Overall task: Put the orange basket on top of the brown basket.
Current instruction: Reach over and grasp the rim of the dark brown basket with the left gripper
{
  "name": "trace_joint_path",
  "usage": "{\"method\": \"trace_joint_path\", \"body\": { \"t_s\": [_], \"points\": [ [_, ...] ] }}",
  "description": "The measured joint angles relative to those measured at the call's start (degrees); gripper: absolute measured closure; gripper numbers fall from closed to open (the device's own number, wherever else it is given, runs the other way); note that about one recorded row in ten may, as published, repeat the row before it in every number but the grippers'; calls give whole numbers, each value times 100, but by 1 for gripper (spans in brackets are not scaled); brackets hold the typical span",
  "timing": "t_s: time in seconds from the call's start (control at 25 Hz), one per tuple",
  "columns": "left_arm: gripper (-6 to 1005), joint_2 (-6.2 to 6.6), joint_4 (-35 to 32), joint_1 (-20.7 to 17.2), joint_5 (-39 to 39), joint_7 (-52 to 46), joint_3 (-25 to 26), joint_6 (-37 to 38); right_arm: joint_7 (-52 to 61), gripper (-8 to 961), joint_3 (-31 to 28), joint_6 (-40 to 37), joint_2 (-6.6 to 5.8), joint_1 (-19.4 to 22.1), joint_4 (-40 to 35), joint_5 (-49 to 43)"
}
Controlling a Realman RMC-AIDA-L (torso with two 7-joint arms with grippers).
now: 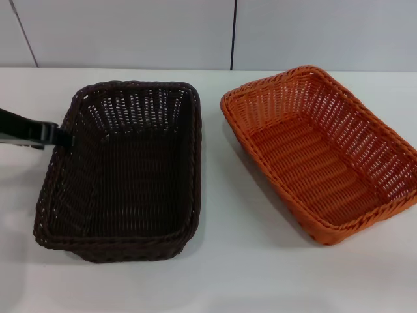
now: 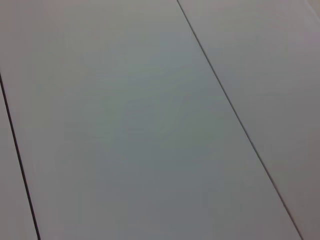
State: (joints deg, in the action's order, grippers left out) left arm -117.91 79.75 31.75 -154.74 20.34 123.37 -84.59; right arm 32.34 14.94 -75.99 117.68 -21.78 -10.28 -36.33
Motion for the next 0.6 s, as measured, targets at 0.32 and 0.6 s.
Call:
{"method": "trace_joint_path", "body": {
  "t_s": [0.32,0.6],
  "points": [
    [464,-5,-650,90,4,4,-228,378,0,129,0,0,0,-18,0,4],
    [487,-3,-669,60,-13,0,-314,540,0,129,1,-1,0,-20,0,4]
  ]
}}
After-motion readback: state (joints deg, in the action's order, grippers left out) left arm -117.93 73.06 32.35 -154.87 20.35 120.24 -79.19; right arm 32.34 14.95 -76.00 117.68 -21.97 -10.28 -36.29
